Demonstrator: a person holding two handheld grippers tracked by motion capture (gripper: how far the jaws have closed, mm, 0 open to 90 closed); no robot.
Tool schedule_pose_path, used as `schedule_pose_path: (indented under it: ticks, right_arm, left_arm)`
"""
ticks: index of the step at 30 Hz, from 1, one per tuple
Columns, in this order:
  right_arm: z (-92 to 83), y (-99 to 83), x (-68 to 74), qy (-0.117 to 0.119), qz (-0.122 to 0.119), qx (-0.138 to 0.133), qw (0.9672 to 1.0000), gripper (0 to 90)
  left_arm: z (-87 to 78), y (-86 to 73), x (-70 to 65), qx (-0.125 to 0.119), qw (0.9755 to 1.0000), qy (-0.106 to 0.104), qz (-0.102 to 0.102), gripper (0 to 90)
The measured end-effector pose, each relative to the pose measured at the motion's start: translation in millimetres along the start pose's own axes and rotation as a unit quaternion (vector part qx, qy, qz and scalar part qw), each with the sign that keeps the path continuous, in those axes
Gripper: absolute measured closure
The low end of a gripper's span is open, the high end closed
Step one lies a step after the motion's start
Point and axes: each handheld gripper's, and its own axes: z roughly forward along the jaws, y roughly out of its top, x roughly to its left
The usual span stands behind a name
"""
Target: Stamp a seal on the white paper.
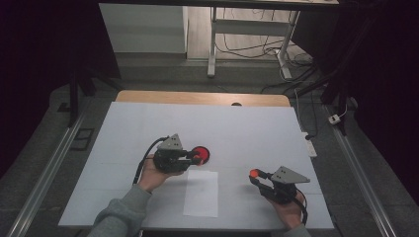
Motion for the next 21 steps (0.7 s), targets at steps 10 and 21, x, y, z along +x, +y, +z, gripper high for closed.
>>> schedule_pose_path:
  ticks: [10,21]
  right_arm:
    - [0.7,-0.1,0.1,0.001,-0.001,0.001,1.0,64.5]
    - [0.9,-0.3,-0.2,0.001,-0.002,0.003,1.0,64.5]
  left_arm:
    - [1.4,-2.8,-6.0,0.005,1.0,-0.007,0.004,72.2]
    - [2.6,-8.5,-10.8,0.01,0.9998,-0.016,0.003,72.2]
